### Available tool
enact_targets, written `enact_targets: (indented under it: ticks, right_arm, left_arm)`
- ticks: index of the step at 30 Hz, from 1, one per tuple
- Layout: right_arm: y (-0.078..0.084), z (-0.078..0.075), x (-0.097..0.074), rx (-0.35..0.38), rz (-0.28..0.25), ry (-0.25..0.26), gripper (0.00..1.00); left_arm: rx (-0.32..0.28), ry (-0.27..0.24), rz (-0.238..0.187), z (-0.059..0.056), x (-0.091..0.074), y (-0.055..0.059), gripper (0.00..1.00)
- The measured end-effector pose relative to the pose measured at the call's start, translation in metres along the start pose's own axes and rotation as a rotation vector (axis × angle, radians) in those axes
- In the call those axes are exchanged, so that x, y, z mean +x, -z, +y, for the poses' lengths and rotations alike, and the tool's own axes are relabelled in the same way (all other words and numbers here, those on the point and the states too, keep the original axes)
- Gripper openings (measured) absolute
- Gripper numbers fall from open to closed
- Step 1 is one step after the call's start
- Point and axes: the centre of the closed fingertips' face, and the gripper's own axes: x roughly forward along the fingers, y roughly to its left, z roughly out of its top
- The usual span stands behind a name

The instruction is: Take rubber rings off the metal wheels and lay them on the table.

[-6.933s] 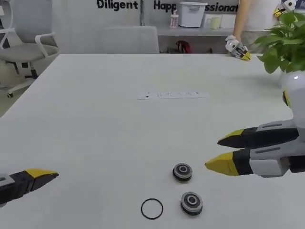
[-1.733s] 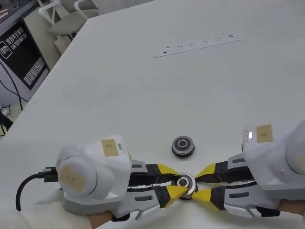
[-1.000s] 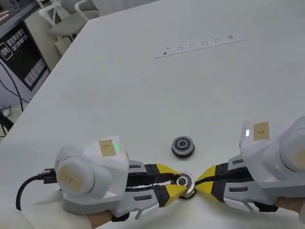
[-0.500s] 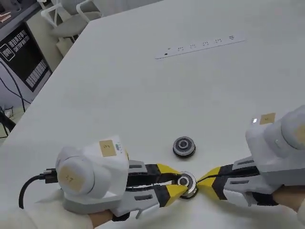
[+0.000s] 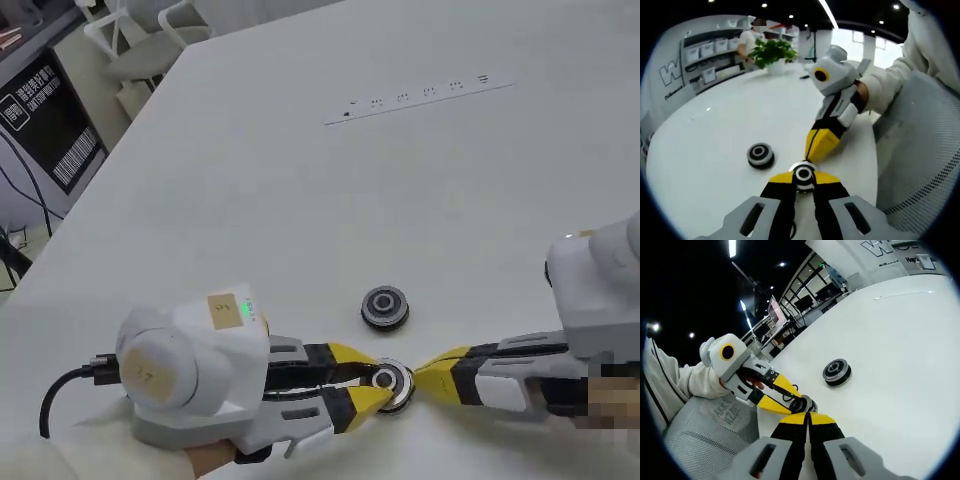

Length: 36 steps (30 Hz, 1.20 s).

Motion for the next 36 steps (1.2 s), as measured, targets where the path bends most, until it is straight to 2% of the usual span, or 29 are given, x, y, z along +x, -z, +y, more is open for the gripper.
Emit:
enact_targets:
  ticks: [8, 15, 24, 33, 36]
  right_arm:
    - [-0.002, 0.006, 0.001, 0.006, -0.009, -0.015, 0.0]
    - [-0.004, 0.01, 0.002, -0.041, -0.001, -0.019, 0.0]
    - [-0.003, 0.012, 0.002, -0.065, 0.006, -0.029, 0.0]
    - [-0.005, 0.021, 0.004, -0.078, -0.001, -0.053, 0.0]
    - [-0.004, 0.021, 0.005, -0.091, 0.004, -0.046, 0.0]
  left_arm:
    - [0.002, -0.002, -0.003, -0.002, 0.0, -0.001, 0.13]
    - [0.007, -0.003, -0.003, -0.001, -0.001, 0.0, 0.13]
    - [0.014, -0.002, -0.002, -0.002, 0.0, 0.0, 0.13]
    - [0.021, 0.0, -0.002, -0.002, 0.0, 0.0, 0.13]
    - [0.022, 0.0, -0.001, -0.003, 0.0, 0.0, 0.13]
